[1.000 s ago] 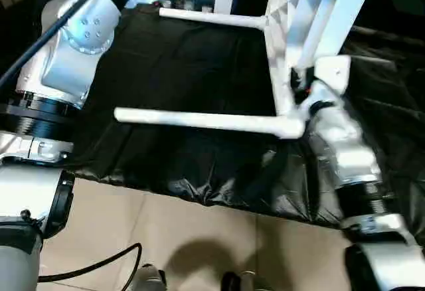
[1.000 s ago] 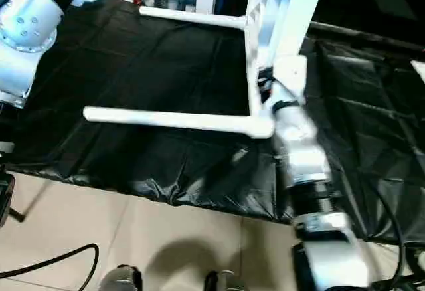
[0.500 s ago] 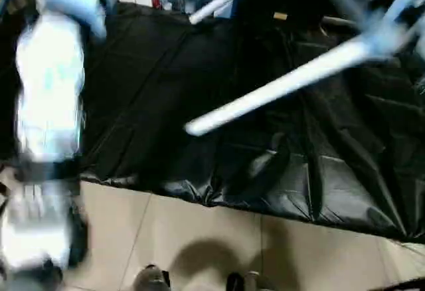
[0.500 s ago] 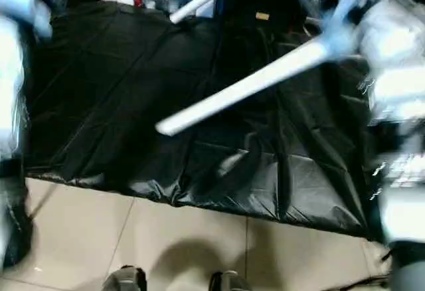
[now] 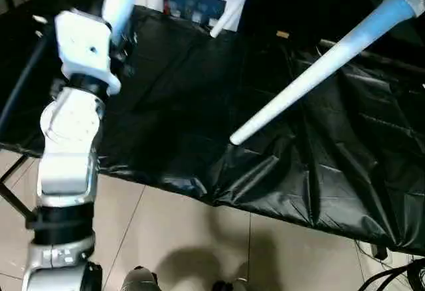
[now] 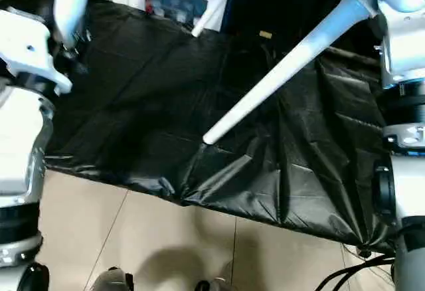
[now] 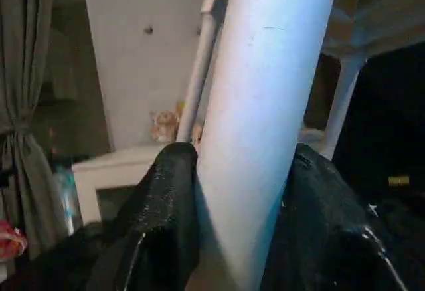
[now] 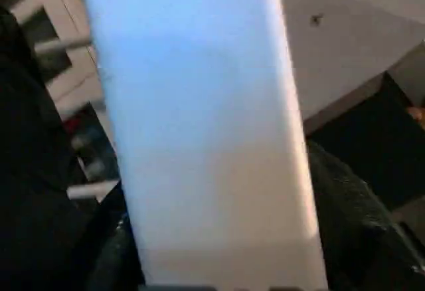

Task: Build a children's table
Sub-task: Flip table

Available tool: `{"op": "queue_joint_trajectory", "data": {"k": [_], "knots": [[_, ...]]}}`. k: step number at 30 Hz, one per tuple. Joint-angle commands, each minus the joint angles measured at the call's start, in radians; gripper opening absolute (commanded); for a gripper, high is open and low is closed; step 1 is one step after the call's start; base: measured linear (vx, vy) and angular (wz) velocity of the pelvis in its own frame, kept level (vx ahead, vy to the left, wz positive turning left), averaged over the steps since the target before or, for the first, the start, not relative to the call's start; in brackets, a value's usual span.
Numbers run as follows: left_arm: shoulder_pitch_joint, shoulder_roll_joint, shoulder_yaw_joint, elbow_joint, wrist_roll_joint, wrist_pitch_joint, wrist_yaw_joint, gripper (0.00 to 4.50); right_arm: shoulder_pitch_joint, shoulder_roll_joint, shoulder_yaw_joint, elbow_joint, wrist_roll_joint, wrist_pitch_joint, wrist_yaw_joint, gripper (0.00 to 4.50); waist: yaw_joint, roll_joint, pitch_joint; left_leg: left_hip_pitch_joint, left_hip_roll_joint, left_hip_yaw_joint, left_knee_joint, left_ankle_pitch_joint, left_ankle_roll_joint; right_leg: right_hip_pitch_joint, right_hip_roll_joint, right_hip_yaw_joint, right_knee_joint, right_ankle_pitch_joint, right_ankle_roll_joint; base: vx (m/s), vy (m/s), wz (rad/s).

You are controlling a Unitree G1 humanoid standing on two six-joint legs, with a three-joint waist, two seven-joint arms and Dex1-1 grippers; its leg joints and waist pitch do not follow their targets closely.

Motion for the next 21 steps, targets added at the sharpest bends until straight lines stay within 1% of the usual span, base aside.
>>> {"op": "queue_joint_trajectory", "data": {"k": [1, 2, 3, 4, 5, 6, 7, 8, 9, 10, 11, 12, 13, 14, 15, 16, 17, 18, 19, 20, 21], "knots": [[0.005, -0.012, -0.022, 0.03, -0.005, 0.034, -0.009, 1.8, 0.01, -0.006, -0.01, -0.003, 0.029, -0.022, 0.046, 3.04, -0.014, 0.023, -0.074, 0.041, 0.02, -0.018, -0.078, -0.404, -0.056, 0.017, -0.042, 0.025, -0.089, -0.389, -0.074, 0.0, 0.0, 0.0], [0.004, -0.012, -0.022, 0.03, -0.005, 0.034, -0.009, 1.75, 0.01, -0.005, -0.01, -0.003, 0.029, -0.022, 0.046, 3.15, -0.013, 0.022, -0.074, 0.041, 0.02, -0.017, -0.078, -0.396, -0.053, 0.018, -0.042, 0.025, -0.088, -0.38, -0.077, 0.0, 0.0, 0.0], [0.002, -0.009, -0.024, 0.031, -0.005, 0.034, -0.009, 1.75, 0.011, -0.004, -0.014, -0.005, 0.031, -0.023, 0.052, 3.15, -0.013, 0.024, -0.075, 0.038, 0.02, -0.017, -0.078, -0.383, -0.049, 0.02, -0.041, 0.026, -0.086, -0.365, -0.08, 0.0, 0.0, 0.0], [0.001, -0.006, -0.026, 0.032, -0.003, 0.033, -0.01, 1.74, 0.012, -0.004, -0.015, -0.007, 0.033, -0.024, 0.056, 3.25, -0.012, 0.024, -0.077, 0.035, 0.02, -0.017, -0.078, -0.365, -0.048, 0.023, -0.042, 0.026, -0.083, -0.349, -0.083, 0.0, 0.0, 0.0], [-0.005, 0.0, -0.028, 0.037, -0.002, 0.033, -0.012, 1.71, 0.015, -0.004, -0.023, -0.015, 0.04, -0.025, 0.064, 3.46, -0.012, 0.024, -0.077, 0.034, 0.019, -0.016, -0.078, -0.359, -0.047, 0.024, -0.041, 0.026, -0.083, -0.344, -0.085, 0.0, 0.0, 0.0], [-0.006, 0.0, -0.029, 0.037, -0.001, 0.033, -0.012, 1.69, 0.015, -0.004, -0.024, -0.016, 0.042, -0.025, 0.065, 3.49, -0.012, 0.023, -0.078, 0.033, 0.02, -0.016, -0.078, -0.355, -0.046, 0.024, -0.041, 0.026, -0.083, -0.341, -0.087, 0.0, 0.0, 0.0], [-0.011, 0.005, -0.031, 0.041, 0.0, 0.035, -0.013, 1.69, 0.017, -0.001, -0.039, -0.025, 0.061, -0.026, 0.07, 3.49, -0.012, 0.022, -0.078, 0.031, 0.019, -0.016, -0.077, -0.345, -0.045, 0.026, -0.042, 0.026, -0.081, -0.334, -0.093, 0.0, 0.0, 0.0], [-0.014, 0.006, -0.031, 0.042, 0.001, 0.036, -0.014, 1.67, 0.017, 0.002, -0.048, -0.029, 0.072, -0.027, 0.073, 3.54, -0.012, 0.027, -0.079, 0.031, 0.02, -0.017, -0.077, -0.338, -0.047, 0.027, -0.042, 0.027, -0.079, -0.324, -0.096, 0.0, 0.0, 0.0], [-0.014, 0.007, -0.032, 0.043, 0.001, 0.036, -0.014, 1.67, 0.017, 0.002, -0.05, -0.031, 0.075, -0.028, 0.074, 3.54, -0.013, 0.024, -0.081, 0.029, 0.02, -0.016, -0.076, -0.319, -0.043, 0.029, -0.042, 0.027, -0.078, -0.296, -0.103, 0.0, 0.0, 0.0], [-0.02, 0.012, -0.035, 0.05, 0.003, 0.035, -0.017, 1.65, 0.024, 0.009, -0.071, -0.053, 0.113, -0.035, 0.095, 3.8, -0.012, 0.027, -0.083, 0.028, 0.019, -0.015, -0.074, -0.295, -0.037, 0.031, -0.042, 0.029, -0.073, -0.256, -0.113, 0.0, 0.0, 0.0], [-0.024, 0.015, -0.036, 0.055, 0.004, 0.032, -0.018, 1.63, 0.029, 0.014, -0.085, -0.072, 0.138, -0.038, 0.11, 3.91, -0.013, 0.025, -0.083, 0.026, 0.019, -0.015, -0.074, -0.274, -0.032, 0.033, -0.04, 0.028, -0.07, -0.225, -0.123, 0.0, 0.0, 0.0], [-0.027, 0.017, -0.037, 0.059, 0.004, 0.032, -0.019, 1.62, 0.034, 0.019, -0.093, -0.087, 0.158, -0.042, 0.122, 3.95, -0.013, 0.026, -0.083, 0.025, 0.02, -0.014, -0.075, -0.265, -0.029, 0.035, -0.041, 0.029, -0.069, -0.212, -0.126, 0.0, 0.0, 0.0], [-0.031, 0.02, -0.037, 0.066, 0.004, 0.029, -0.021, 1.62, 0.044, 0.027, -0.108, -0.118, 0.196, -0.055, 0.145, 3.95, -0.013, 0.029, -0.084, 0.025, 0.02, -0.016, -0.074, -0.252, -0.027, 0.037, -0.042, 0.029, -0.065, -0.194, -0.131, 0.0, 0.0, 0.0], [-0.034, 0.022, -0.037, 0.071, 0.005, 0.026, -0.022, 1.62, 0.054, 0.033, -0.119, -0.147, 0.225, -0.067, 0.161, 4.09, -0.012, 0.029, -0.086, 0.027, 0.021, -0.014, -0.073, -0.232, -0.019, 0.038, -0.042, 0.03, -0.063, -0.158, -0.14, 0.0, 0.0, 0.0], [-0.036, 0.024, -0.037, 0.077, 0.005, 0.022, -0.023, 1.61, 0.062, 0.039, -0.127, -0.169, 0.248, -0.072, 0.173, 4.21, -0.012, 0.029, -0.087, 0.026, 0.022, -0.015, -0.073, -0.221, -0.015, 0.04, -0.042, 0.029, -0.061, -0.141, -0.145, 0.0, 0.0, 0.0], [-0.039, 0.027, -0.037, 0.083, 0.005, 0.019, -0.024, 1.61, 0.071, 0.046, -0.138, -0.196, 0.274, -0.07, 0.183, 4.29, -0.012, 0.034, -0.086, 0.025, 0.022, -0.015, -0.074, -0.193, -0.007, 0.042, -0.04, 0.029, -0.056, -0.101, -0.159, 0.0, 0.0, 0.0], [-0.04, 0.03, -0.037, 0.088, 0.006, 0.016, -0.025, 1.61, 0.08, 0.054, -0.151, -0.226, 0.305, -0.059, 0.191, 4.33, -0.012, 0.033, -0.087, 0.027, 0.021, -0.014, -0.073, -0.182, -0.004, 0.042, -0.038, 0.028, -0.056, -0.088, -0.163, 0.0, 0.0, 0.0], [-0.04, 0.03, -0.037, 0.09, 0.006, 0.015, -0.025, 1.61, 0.083, 0.056, -0.154, -0.234, 0.314, -0.056, 0.193, 4.33, -0.012, 0.033, -0.088, 0.027, 0.021, -0.014, -0.072, -0.17, 0.001, 0.044, -0.038, 0.029, -0.053, -0.07, -0.169, 0.0, 0.0, 0.0], [-0.042, 0.034, -0.036, 0.097, 0.006, 0.01, -0.026, 1.61, 0.104, 0.069, -0.176, -0.291, 0.37, -0.024, 0.209, 4.47, -0.013, 0.037, -0.085, 0.026, 0.022, -0.015, -0.075, -0.165, 0.003, 0.044, -0.037, 0.028, -0.052, -0.058, -0.176, 0.0, 0.0, 0.0], [-0.042, 0.038, -0.036, 0.101, 0.005, 0.006, -0.028, 1.61, 0.13, 0.074, -0.186, -0.345, 0.408, 0.002, 0.223, 4.5, -0.013, 0.035, -0.084, 0.027, 0.02, -0.014, -0.076, -0.169, 0.005, 0.046, -0.035, 0.029, -0.054, -0.063, -0.174, 0.0, 0.0, 0.0], [-0.042, 0.042, -0.035, 0.103, 0.005, 0.004, -0.03, 1.61, 0.157, 0.075, -0.187, -0.387, 0.432, 0.033, 0.233, 4.5, -0.009, 0.043, -0.082, 0.033, 0.023, -0.014, -0.078, -0.171, 0.003, 0.044, -0.036, 0.03, -0.056, -0.056, -0.17, 0.0, 0.0, 0.0]]}}
